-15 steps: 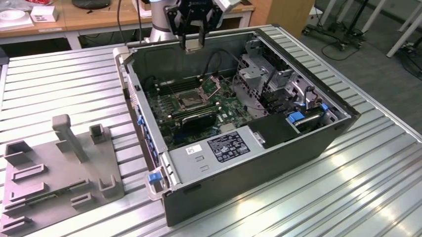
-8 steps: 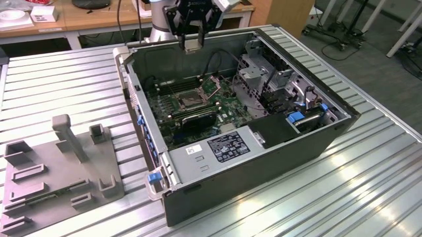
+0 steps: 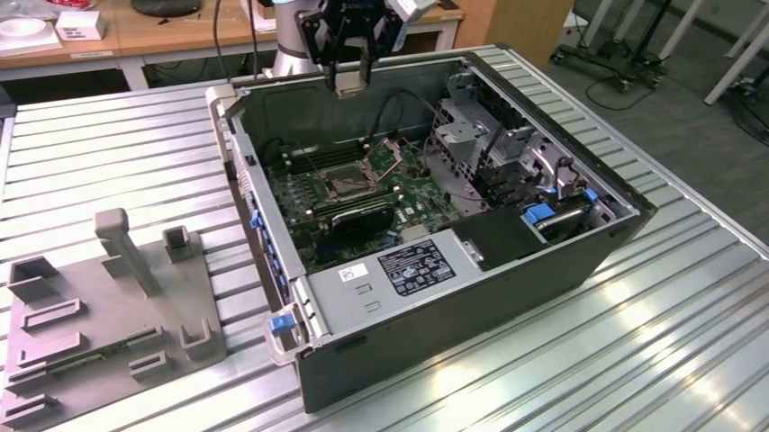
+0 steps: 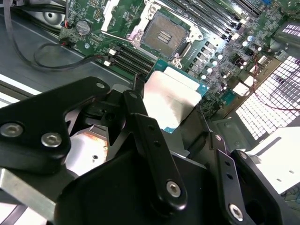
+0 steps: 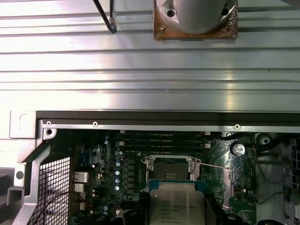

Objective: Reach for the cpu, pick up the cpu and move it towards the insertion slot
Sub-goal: 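Pick up the cpu and move it towards the insertion slot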

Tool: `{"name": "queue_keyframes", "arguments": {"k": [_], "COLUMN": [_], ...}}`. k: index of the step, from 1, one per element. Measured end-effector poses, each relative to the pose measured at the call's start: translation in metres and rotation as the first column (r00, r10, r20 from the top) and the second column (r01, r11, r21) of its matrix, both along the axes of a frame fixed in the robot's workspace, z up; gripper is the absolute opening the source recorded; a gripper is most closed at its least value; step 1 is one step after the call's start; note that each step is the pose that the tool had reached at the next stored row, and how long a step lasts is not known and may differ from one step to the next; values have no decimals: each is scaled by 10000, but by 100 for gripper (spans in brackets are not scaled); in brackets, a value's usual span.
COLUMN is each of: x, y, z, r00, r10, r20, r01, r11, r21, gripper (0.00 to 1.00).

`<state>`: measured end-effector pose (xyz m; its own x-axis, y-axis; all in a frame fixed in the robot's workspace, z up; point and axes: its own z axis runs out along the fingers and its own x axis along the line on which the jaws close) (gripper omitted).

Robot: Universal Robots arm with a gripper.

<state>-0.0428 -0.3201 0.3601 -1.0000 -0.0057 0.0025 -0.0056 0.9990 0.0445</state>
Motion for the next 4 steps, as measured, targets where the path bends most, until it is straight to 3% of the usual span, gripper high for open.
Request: {"name": "queue_keyframes", "arguments": {"k": [4], "x": [-8], "y": [0], "z": [0], "r00": [10000], "r10": [0], "r20": [0], "r01": [0], "r11": [10000], "r21": [0], "gripper": [55]}}
